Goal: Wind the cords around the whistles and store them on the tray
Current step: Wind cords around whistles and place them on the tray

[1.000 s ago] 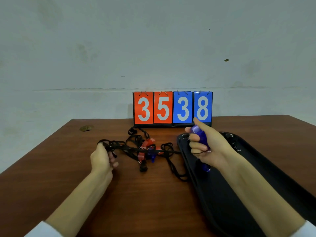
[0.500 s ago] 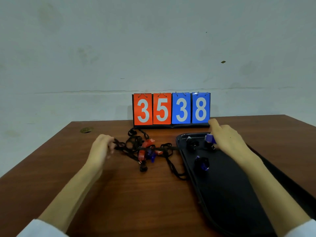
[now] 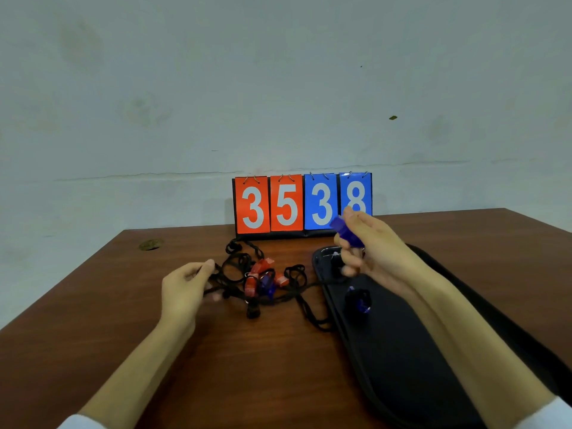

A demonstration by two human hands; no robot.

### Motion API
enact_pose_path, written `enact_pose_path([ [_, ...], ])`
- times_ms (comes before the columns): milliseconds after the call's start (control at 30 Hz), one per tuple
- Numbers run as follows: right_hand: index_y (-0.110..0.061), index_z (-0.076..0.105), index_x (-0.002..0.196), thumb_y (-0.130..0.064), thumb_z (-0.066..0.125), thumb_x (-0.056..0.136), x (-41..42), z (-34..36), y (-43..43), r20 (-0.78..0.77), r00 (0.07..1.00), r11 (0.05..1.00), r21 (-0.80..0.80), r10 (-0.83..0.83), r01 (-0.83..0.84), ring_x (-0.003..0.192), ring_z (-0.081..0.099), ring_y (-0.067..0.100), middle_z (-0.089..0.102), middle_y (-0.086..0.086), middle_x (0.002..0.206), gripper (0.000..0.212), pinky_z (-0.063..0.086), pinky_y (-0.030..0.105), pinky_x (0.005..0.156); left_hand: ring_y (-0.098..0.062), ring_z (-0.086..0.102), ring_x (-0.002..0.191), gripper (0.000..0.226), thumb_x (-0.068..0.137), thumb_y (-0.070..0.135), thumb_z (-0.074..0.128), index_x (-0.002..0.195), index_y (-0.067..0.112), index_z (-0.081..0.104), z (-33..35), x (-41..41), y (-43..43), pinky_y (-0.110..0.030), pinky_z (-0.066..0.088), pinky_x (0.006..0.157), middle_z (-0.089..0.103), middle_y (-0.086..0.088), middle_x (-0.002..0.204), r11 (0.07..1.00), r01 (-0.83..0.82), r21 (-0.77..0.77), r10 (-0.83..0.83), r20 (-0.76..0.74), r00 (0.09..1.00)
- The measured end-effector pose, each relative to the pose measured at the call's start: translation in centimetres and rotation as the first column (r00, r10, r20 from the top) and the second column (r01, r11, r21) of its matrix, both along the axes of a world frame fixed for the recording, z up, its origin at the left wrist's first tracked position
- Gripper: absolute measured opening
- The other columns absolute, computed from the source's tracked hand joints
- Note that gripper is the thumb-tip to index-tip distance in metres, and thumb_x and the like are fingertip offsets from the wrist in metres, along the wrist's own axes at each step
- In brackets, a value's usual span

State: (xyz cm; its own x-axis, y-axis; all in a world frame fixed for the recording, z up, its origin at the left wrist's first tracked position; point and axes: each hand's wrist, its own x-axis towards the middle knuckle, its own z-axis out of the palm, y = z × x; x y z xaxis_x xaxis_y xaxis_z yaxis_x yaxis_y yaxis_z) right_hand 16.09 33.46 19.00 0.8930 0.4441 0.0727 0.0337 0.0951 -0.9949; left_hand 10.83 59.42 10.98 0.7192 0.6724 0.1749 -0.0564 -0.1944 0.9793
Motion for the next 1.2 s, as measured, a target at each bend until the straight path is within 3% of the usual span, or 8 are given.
enact_pose_path([
  [167,-0.01,0.042,0.072,-0.029,0.038,0.095,-0.2,-0.1,-0.3,-0.023,0.999,0.949,-0.313,0.029,-0.034,0.036,0.025,0.006,0.036,-0.004,0.047,0.03,0.024,0.016,0.035,-0.015,0.056,0.086,0.021,0.092,0.024,0.056,0.104,0.014,0.069,-0.8,-0.2,0.7,-0.026,0.043,0.067,0.064,-0.002,0.097,0.83,-0.128,0.543,0.237,-0.135,0.962],
  [267,-0.01,0.048,0.103,-0.01,0.049,0.092,-0.4,0.0,0.0,0.082,0.995,0.964,-0.263,0.06,-0.036,0.05,0.047,0.01,0.058,0.007,0.079,0.012,0.039,0.02,0.047,-0.02,0.046,0.108,0.03,0.085,0.027,0.062,0.113,0.018,0.067,-1.1,-0.1,0.1,-0.036,0.043,0.088,0.05,-0.005,0.117,0.648,-0.007,0.762,0.248,-0.202,0.947],
  [367,-0.018,0.045,0.122,-0.016,0.052,0.093,-0.4,0.4,0.8,0.209,0.976,0.989,-0.144,0.06,-0.03,0.082,0.067,0.016,0.068,0.006,0.105,0.03,0.055,0.028,0.072,-0.013,0.042,0.122,0.032,0.085,0.024,0.064,0.117,0.028,0.059,0.9,-0.5,-3.5,-0.034,0.04,0.102,0.045,0.005,0.127,0.751,0.13,0.648,-0.072,-0.116,0.991],
  [433,-0.016,0.048,0.124,-0.028,0.048,0.095,-0.4,0.7,1.7,0.282,0.959,0.989,-0.149,0.024,0.019,0.099,0.066,0.018,0.068,0.004,0.11,0.031,0.053,0.036,0.088,-0.008,0.052,0.115,0.034,0.087,0.029,0.062,0.119,0.032,0.053,3.9,-0.7,-7.1,-0.024,0.045,0.091,0.054,0.01,0.122,0.838,0.484,0.251,-0.482,-0.075,0.873],
  [600,-0.007,0.06,0.088,-0.029,0.039,0.1,0.4,1.0,2.4,0.272,0.921,0.959,0.127,-0.278,0.252,0.072,0.062,0.011,0.065,-0.002,0.075,0.033,0.051,0.028,0.068,-0.011,0.051,0.047,0.038,0.091,0.013,0.055,0.128,0.008,0.047,8.7,1.3,-11.3,-0.018,0.041,0.042,0.059,-0.007,0.071,0.452,0.825,-0.341,-0.871,0.032,0.49],
  [700,-0.009,0.06,0.084,-0.031,0.048,0.096,0.9,0.9,1.0,0.087,0.953,0.916,0.314,-0.29,0.251,0.063,0.058,0.01,0.061,0.0,0.068,0.028,0.051,0.025,0.064,-0.003,0.024,0.034,0.032,0.093,0.019,0.054,0.118,0.0,0.051,9.9,2.0,-9.9,-0.013,0.018,0.033,0.046,0.001,0.057,0.491,0.834,-0.251,-0.87,-0.188,0.456],
  [967,-0.009,0.062,0.102,-0.015,0.067,0.083,1.1,-2.1,0.2,0.023,0.95,0.946,0.108,-0.311,0.307,0.076,0.072,0.019,0.073,0.01,0.086,0.021,0.06,0.029,0.069,-0.007,0.041,0.041,0.015,0.084,0.026,0.064,0.081,0.012,0.068,12.3,0.5,-5.0,-0.014,0.032,0.04,0.057,0.0,0.055,0.416,0.848,0.328,-0.682,-0.504,0.529],
  [1200,-0.021,0.064,0.103,-0.014,0.067,0.082,0.0,-3.3,1.0,0.451,0.879,0.888,-0.328,-0.153,0.322,0.072,0.069,0.007,0.07,-0.003,0.084,0.022,0.058,0.024,0.072,-0.005,0.064,0.063,0.007,0.079,0.028,0.071,0.079,0.02,0.071,11.5,0.2,-5.6,-0.016,0.049,0.065,0.07,0.003,0.07,0.308,0.775,0.552,-0.668,-0.455,0.589],
])
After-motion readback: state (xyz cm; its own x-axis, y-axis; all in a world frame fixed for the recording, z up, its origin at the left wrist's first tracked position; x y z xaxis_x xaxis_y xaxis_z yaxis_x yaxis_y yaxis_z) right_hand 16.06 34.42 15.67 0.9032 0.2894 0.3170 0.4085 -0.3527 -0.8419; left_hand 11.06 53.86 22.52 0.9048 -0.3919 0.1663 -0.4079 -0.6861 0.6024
